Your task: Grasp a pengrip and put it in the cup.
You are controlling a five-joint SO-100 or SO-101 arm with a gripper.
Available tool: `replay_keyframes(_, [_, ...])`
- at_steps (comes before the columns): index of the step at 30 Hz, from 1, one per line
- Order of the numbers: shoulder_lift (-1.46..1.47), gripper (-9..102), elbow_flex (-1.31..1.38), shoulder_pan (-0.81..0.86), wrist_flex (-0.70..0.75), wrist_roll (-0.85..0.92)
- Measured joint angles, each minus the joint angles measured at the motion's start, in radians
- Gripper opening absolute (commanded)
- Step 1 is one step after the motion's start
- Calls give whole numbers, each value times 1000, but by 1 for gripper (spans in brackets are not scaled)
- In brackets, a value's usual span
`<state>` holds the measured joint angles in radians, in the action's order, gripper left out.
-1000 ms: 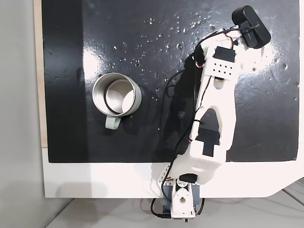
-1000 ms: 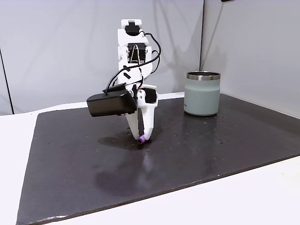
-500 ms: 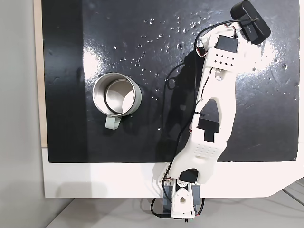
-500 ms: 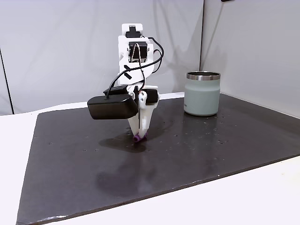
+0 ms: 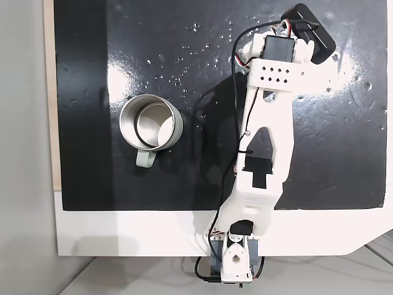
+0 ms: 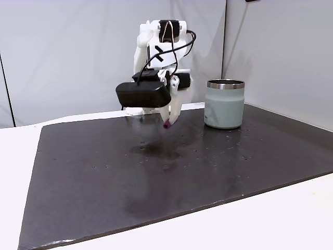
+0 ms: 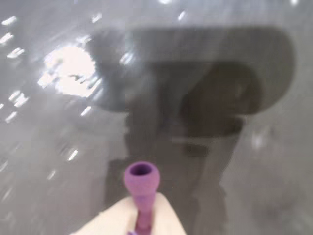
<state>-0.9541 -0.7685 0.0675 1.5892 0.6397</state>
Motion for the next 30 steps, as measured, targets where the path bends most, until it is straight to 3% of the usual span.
replay_keyframes(12, [-273,0,0,-155,164,-126])
replay_keyframes(30, [-371,0,0,-531,212,-337])
